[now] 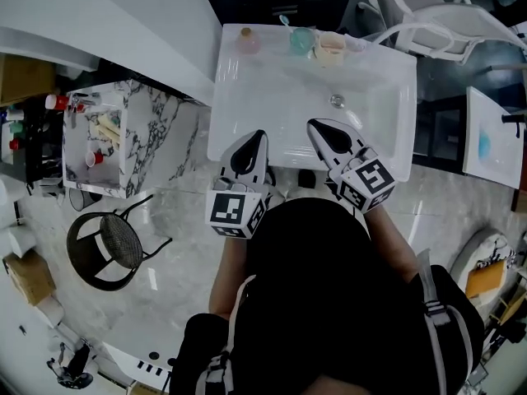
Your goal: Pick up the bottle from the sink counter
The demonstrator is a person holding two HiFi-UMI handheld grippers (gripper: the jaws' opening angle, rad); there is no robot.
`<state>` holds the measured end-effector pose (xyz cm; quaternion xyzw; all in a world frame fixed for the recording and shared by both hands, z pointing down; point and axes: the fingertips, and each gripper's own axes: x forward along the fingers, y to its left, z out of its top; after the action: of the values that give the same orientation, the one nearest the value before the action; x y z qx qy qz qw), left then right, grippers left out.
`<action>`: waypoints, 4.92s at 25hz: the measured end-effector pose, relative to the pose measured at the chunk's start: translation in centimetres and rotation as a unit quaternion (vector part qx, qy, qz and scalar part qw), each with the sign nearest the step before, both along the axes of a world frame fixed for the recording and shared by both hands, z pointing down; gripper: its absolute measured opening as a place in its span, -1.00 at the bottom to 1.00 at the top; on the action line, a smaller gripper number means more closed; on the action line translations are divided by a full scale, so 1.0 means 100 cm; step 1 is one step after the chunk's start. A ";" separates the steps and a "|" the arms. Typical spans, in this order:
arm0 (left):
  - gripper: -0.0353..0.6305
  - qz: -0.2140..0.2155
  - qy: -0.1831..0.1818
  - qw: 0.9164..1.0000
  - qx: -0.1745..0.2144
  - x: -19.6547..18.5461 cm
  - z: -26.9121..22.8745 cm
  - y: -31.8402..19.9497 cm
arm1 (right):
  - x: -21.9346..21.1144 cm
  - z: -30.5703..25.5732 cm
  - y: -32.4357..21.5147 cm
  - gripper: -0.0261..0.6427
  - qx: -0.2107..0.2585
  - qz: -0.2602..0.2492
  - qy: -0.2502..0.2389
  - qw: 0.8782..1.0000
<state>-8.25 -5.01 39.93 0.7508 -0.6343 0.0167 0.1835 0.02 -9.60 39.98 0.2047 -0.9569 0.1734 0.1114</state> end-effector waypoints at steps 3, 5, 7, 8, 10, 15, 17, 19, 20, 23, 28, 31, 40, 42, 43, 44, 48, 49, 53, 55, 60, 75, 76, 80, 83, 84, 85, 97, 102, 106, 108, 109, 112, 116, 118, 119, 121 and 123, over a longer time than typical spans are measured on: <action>-0.84 0.012 0.001 1.000 0.004 -0.017 0.002 -0.011 | -0.020 0.001 -0.011 -0.91 0.008 0.011 0.005 1.000; -0.84 0.019 0.003 1.000 0.007 -0.027 0.003 -0.017 | -0.034 0.001 -0.017 -0.91 0.013 0.015 0.008 1.000; -0.84 0.026 0.004 1.000 0.009 -0.037 0.004 -0.024 | -0.048 0.002 -0.023 -0.91 0.018 0.019 0.011 1.000; -0.84 0.030 0.005 0.999 0.010 -0.042 0.005 -0.027 | -0.054 0.004 -0.026 -0.91 0.020 0.022 0.013 0.999; -0.84 0.038 0.008 0.999 0.012 -0.049 0.006 -0.032 | -0.066 0.008 -0.032 -0.91 0.022 0.029 0.019 0.999; -0.84 0.061 0.015 0.998 0.012 -0.065 0.012 -0.042 | -0.089 0.021 -0.045 -0.91 0.026 0.048 0.038 0.998; -0.84 0.068 0.017 0.997 0.010 -0.071 0.015 -0.045 | -0.097 0.025 -0.050 -0.91 0.029 0.053 0.043 0.997; -0.84 0.077 0.018 0.997 0.008 -0.075 0.017 -0.050 | -0.104 0.027 -0.055 -0.91 0.032 0.056 0.048 0.997; -0.84 0.081 0.018 0.997 0.007 -0.077 0.018 -0.052 | -0.107 0.028 -0.058 -0.91 0.034 0.059 0.050 0.996; -0.84 0.092 0.018 0.996 0.004 -0.081 0.022 -0.059 | -0.115 0.035 -0.067 -0.89 0.035 0.067 0.054 0.996; -0.84 0.103 0.012 0.995 0.004 -0.091 0.025 -0.071 | -0.131 0.045 -0.081 -0.85 0.030 0.074 0.059 0.995; -0.84 0.105 0.011 0.994 0.002 -0.097 0.027 -0.074 | -0.140 0.054 -0.088 -0.82 0.028 0.073 0.069 0.995; -0.83 0.107 0.018 0.994 -0.014 -0.112 0.042 -0.083 | -0.164 0.084 -0.115 -0.72 0.012 0.089 0.086 0.992; -0.83 0.108 0.020 0.994 -0.016 -0.114 0.045 -0.084 | -0.169 0.091 -0.121 -0.70 0.010 0.093 0.091 0.991; -0.84 0.107 0.021 0.994 -0.016 -0.115 0.046 -0.085 | -0.172 0.095 -0.124 -0.68 0.010 0.094 0.094 0.991; -0.84 0.107 0.022 0.994 -0.017 -0.117 0.048 -0.085 | -0.175 0.099 -0.128 -0.66 0.010 0.096 0.097 0.991; -0.84 0.106 0.020 0.994 -0.022 -0.120 0.052 -0.090 | -0.182 0.114 -0.142 -0.61 0.008 0.103 0.109 0.989; -0.84 0.107 0.020 0.994 -0.023 -0.121 0.054 -0.091 | -0.184 0.117 -0.145 -0.60 0.008 0.105 0.112 0.988; -0.84 0.108 0.020 0.994 -0.028 -0.124 0.059 -0.093 | -0.190 0.133 -0.157 -0.56 0.009 0.114 0.119 0.986; -0.83 0.110 0.020 0.993 -0.031 -0.125 0.062 -0.094 | -0.193 0.139 -0.165 -0.55 0.007 0.120 0.116 0.986; -0.83 0.111 0.024 0.993 -0.038 -0.125 0.067 -0.092 | -0.200 0.150 -0.181 -0.53 0.013 0.124 0.123 0.984; -0.83 0.106 0.031 0.993 -0.046 -0.133 0.075 -0.089 | -0.218 0.179 -0.214 -0.40 0.026 0.140 0.150 0.978; -0.83 0.105 0.030 0.993 -0.046 -0.134 0.075 -0.089 | -0.218 0.181 -0.216 -0.40 0.028 0.143 0.154 0.977; -0.83 0.101 0.028 0.993 -0.050 -0.139 0.076 -0.091 | -0.222 0.187 -0.223 -0.40 0.039 0.147 0.165 0.975; -0.83 0.099 0.027 0.993 -0.051 -0.142 0.077 -0.092 | -0.226 0.190 -0.226 -0.40 0.040 0.149 0.168 0.974; -0.83 0.099 0.026 0.993 -0.051 -0.143 0.078 -0.092 | -0.227 0.190 -0.227 -0.40 0.040 0.150 0.169 0.973; -0.83 0.099 0.026 0.993 -0.052 -0.143 0.078 -0.092 | -0.228 0.191 -0.228 -0.40 0.041 0.152 0.170 0.973; -0.83 0.106 0.026 0.992 -0.058 -0.142 0.080 -0.088 | -0.229 0.196 -0.237 -0.46 0.059 0.166 0.186 0.967; -0.84 0.106 0.026 0.992 -0.058 -0.143 0.080 -0.088 | -0.229 0.203 -0.235 -0.50 0.057 0.168 0.193 0.965; -0.84 0.105 0.025 0.993 -0.056 -0.146 0.079 -0.089 | -0.229 0.204 -0.236 -0.52 0.051 0.174 0.190 0.965; -0.83 0.103 0.025 0.993 -0.057 -0.148 0.079 -0.090 | -0.229 0.203 -0.236 -0.53 0.045 0.178 0.186 0.965; -0.83 0.103 0.025 0.993 -0.057 -0.149 0.079 -0.090 | -0.229 0.203 -0.236 -0.54 0.043 0.179 0.184 0.966; -0.83 0.103 0.025 0.993 -0.058 -0.149 0.079 -0.090 | -0.229 0.203 -0.236 -0.55 0.038 0.179 0.181 0.966; -0.83 0.103 0.024 0.993 -0.058 -0.148 0.079 -0.090 | -0.228 0.204 -0.236 -0.56 0.035 0.174 0.177 0.968; -0.84 0.103 0.025 0.993 -0.057 -0.148 0.078 -0.090 | -0.228 0.203 -0.236 -0.56 0.035 0.169 0.177 0.969; -0.83 0.102 0.025 0.993 -0.056 -0.148 0.078 -0.090 | -0.228 0.203 -0.235 -0.56 0.035 0.167 0.177 0.969; -0.84 0.101 0.024 0.993 -0.056 -0.148 0.078 -0.089 | -0.227 0.204 -0.234 -0.56 0.035 0.163 0.177 0.970; -0.83 0.101 0.024 0.993 -0.055 -0.148 0.077 -0.088 | -0.225 0.205 -0.233 -0.56 0.035 0.159 0.179 0.970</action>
<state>-23.09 -13.84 47.65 0.8000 -0.5487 0.0521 0.2373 -22.51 -32.91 60.50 0.3862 -0.8820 0.1155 0.2440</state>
